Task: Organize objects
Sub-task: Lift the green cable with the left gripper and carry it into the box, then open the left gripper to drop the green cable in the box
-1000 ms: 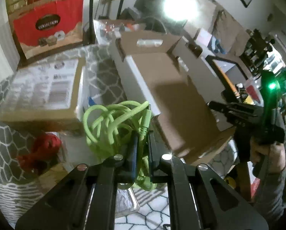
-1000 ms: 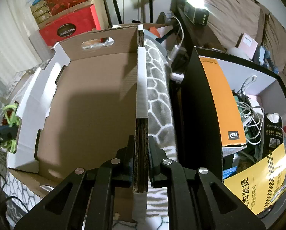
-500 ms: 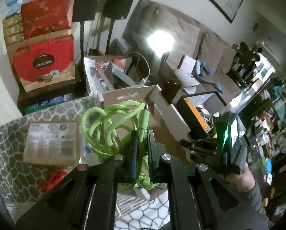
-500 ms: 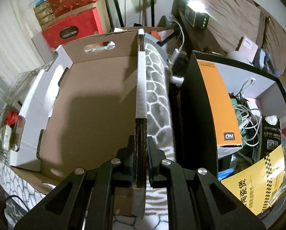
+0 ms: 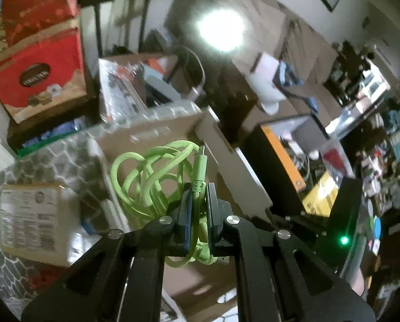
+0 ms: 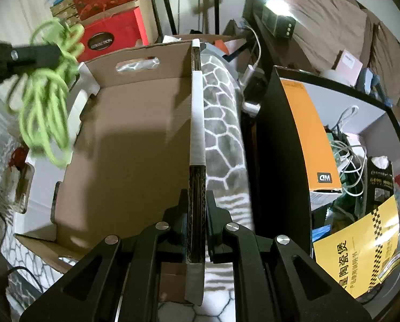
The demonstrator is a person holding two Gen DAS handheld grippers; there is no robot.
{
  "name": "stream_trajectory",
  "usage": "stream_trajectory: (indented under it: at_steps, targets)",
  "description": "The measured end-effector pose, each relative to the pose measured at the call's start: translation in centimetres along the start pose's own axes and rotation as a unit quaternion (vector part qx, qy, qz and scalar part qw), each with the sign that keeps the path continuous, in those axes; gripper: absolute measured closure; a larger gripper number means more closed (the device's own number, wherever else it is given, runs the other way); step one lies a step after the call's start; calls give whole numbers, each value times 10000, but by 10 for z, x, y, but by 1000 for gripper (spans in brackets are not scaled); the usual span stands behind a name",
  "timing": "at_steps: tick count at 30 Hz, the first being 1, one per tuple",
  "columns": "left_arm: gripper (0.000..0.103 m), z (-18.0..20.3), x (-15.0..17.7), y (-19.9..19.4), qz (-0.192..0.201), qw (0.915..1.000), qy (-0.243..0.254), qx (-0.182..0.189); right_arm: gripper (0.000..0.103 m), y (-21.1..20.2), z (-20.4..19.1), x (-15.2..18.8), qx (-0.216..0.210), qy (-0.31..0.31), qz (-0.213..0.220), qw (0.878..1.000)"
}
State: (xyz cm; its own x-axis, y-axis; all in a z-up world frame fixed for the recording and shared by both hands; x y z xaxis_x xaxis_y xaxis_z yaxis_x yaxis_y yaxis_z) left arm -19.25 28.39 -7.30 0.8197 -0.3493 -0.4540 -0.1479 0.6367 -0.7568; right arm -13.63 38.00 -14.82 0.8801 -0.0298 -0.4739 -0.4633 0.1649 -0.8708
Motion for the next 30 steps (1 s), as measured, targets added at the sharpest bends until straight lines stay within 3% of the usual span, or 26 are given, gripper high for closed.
stream_trajectory:
  at_steps: [8, 19, 20, 23, 30]
  targets:
    - [95, 17, 45, 47, -631, 9980, 69, 68, 93, -1, 0, 1, -21, 80, -10, 10000]
    - [91, 37, 56, 71, -742, 9963, -205, 384, 93, -1, 1, 2, -81, 158, -59, 9998]
    - [87, 37, 55, 70, -729, 9961, -250, 420, 93, -1, 1, 2, -81, 159, -60, 9998]
    - [59, 36, 52, 59, -612, 9963, -285, 527, 93, -1, 2, 3, -97, 171, -61, 9998]
    - [50, 24, 44, 13, -224, 9976, -349, 556, 93, -1, 2, 3, -101, 179, -57, 9998]
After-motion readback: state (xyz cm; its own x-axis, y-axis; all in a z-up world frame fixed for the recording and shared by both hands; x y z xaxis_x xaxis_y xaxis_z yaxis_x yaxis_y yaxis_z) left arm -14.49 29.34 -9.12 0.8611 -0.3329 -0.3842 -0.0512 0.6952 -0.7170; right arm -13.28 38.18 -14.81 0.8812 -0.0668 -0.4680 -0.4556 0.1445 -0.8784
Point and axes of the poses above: each gripper's, at about its wrist camera, not at the fingertips, and y roughly the way its jaws point, z to its right, x to its underside, the point moved 10 cm from there along y, roughly the way its jaws point, and after that the axes turned 12 degrees about x, right-handed, at the moved point
